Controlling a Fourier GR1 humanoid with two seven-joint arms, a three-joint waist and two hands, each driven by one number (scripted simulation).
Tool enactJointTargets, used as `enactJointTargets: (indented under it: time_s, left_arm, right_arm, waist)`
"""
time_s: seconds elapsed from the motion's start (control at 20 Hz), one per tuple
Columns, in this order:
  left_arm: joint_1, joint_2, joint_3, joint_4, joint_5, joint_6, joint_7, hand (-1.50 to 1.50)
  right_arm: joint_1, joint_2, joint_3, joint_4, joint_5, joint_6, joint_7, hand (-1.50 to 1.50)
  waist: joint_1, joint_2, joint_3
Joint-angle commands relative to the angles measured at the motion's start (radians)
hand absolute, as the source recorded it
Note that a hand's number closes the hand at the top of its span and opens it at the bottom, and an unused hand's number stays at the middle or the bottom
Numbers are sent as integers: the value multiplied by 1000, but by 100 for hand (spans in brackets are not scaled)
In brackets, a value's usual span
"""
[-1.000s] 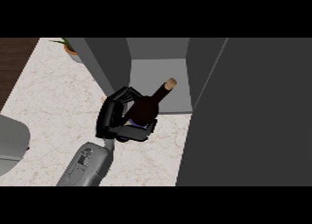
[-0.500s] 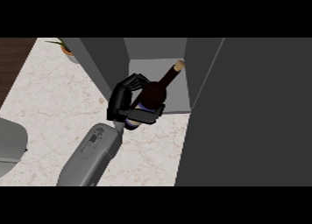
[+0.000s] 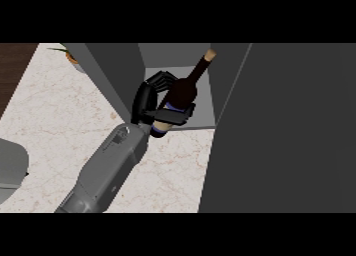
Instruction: Pick up the wine, place it into the cabinet and close the cabinet
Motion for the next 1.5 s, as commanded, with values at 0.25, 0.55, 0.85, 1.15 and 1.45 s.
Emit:
enactJointTargets:
  time_s: [0.25, 0.55, 0.85, 1.15, 1.45]
  left_arm:
    - [-192, 0, -48, 259, 20, 107, 7, 150]
    - [-224, 0, -1, 354, 85, 108, -12, 150]
    - [-316, 0, 77, 450, 123, 90, -26, 150]
    - [-331, 28, 97, 526, 116, 77, -79, 150]
    - [-364, 14, 88, 586, 84, 136, -129, -150]
  right_arm:
    - [54, -4, -10, -164, -70, 34, 24, -150]
    - [94, -12, 9, -200, -62, 38, 25, -150]
    - [112, -19, 2, -181, -88, 70, -22, -150]
    - [144, -11, 12, -166, -81, 74, -47, -150]
    - [108, 17, 25, -105, -82, 94, -89, -150]
  waist:
    - [-29, 7, 0]
    - [-37, 10, -1]
    - [-54, 17, -1]
    - [-52, 19, -1]
    - [-63, 33, -2]
